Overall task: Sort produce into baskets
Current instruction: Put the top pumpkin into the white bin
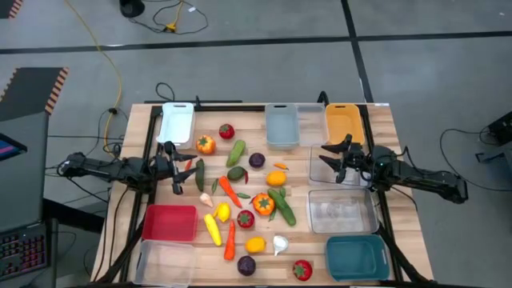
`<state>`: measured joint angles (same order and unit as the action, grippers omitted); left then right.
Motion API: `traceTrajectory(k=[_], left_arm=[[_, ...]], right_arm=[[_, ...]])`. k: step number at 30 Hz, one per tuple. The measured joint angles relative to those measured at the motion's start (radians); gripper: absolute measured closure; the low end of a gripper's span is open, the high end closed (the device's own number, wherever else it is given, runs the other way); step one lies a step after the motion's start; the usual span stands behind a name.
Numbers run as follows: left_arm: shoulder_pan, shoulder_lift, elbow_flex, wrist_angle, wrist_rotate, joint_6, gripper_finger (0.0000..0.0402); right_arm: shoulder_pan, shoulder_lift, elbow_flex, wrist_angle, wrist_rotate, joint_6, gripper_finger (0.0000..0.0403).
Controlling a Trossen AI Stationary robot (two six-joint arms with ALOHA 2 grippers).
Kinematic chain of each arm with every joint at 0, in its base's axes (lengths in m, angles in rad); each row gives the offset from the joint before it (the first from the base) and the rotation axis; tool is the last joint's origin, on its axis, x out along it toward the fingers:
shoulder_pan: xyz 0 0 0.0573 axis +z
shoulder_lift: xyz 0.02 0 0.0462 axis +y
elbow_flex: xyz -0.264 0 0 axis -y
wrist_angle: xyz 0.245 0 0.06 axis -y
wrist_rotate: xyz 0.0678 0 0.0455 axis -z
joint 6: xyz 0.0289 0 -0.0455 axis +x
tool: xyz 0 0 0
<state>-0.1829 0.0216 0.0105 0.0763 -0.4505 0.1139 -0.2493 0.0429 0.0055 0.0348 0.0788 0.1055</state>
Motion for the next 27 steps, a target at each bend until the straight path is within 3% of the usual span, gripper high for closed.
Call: traceTrajectory(k=[4,9,17,22,27], left_arm=[[0.0,0.0,0.0,0.0,-0.016,-0.049,0.0214],[0.0,0.0,0.0,0.001,-0.12,-0.089,0.02],[0.0,0.0,0.0,0.001,-0.289,-0.172,0.0115],[0.0,0.0,0.0,0.001,-0.265,-0.176,0.0082],[0.0,0.004,0.02,-0.015,-0.261,-0.175,0.0077]], right_arm=[[0.0,0.0,0.0,0.0,0.0,0.0,0.0184],[0.0,0.0,0.0,0.0,0.0,0.0,0.0184],[0.0,0.0,0.0,0.0,0.0,0.0,0.0184],[0.0,0.0,0.0,0.0,0.0,0.0,0.0184],[0.0,0.0,0.0,0.0,0.0,0.0,0.0184]])
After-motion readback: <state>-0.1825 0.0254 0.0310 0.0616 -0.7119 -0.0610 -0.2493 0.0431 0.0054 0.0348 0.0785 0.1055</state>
